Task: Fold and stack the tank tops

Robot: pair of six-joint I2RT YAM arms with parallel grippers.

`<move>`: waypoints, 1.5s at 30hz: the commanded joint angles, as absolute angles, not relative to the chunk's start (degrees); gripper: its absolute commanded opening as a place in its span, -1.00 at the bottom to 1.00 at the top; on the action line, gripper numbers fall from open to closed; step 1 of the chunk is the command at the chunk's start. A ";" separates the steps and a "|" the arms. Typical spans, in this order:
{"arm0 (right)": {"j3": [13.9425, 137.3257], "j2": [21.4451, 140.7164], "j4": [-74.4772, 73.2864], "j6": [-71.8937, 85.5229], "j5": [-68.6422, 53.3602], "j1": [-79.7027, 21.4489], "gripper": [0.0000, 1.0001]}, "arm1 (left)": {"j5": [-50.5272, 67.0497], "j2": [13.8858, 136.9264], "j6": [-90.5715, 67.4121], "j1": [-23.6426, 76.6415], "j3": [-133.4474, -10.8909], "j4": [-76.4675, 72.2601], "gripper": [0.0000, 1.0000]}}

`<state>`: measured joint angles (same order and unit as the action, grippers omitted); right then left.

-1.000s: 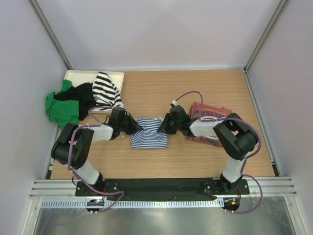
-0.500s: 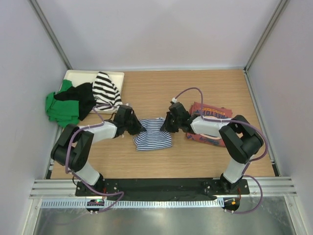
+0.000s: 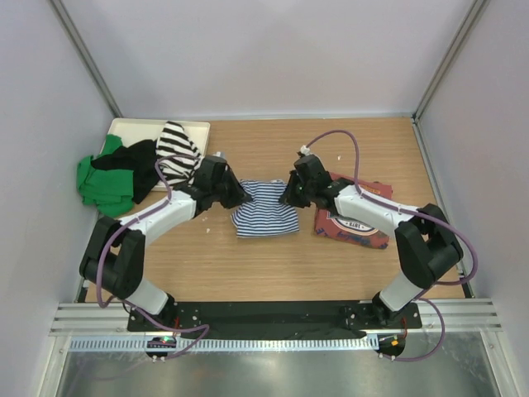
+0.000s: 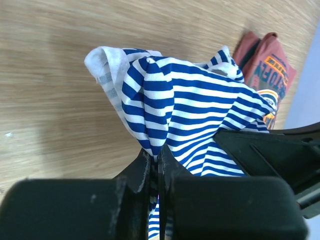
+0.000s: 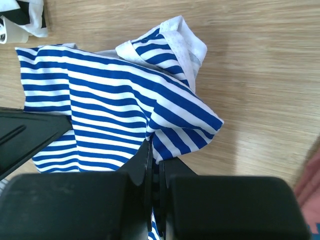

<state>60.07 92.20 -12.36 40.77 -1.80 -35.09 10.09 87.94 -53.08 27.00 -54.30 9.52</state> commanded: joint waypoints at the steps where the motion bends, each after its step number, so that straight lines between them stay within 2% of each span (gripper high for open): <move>1: 63.72 88.77 -16.16 38.76 -0.18 -33.06 -0.98 | 10.37 89.46 -52.38 28.56 -59.32 10.81 -1.00; 17: 55.11 72.87 -25.83 32.96 -0.70 -13.28 -0.98 | 11.52 110.91 -54.75 40.07 -84.45 8.44 -1.00; 29: 49.13 68.55 -27.69 27.86 -5.09 4.47 -0.98 | 9.58 126.55 -55.81 48.86 -105.63 11.42 -1.00; 35: 46.94 69.08 -25.93 27.51 -7.99 10.36 -0.97 | 9.23 130.77 -57.21 50.36 -110.12 11.69 -1.00; 45: 45.35 71.10 -22.42 28.91 -6.16 12.04 -0.97 | 7.74 133.85 -57.57 51.07 -111.44 11.43 -1.00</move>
<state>45.28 70.50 -26.55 28.62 -6.76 11.11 9.37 132.88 -57.10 50.94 -108.75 11.68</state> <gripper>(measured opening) 0.070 0.028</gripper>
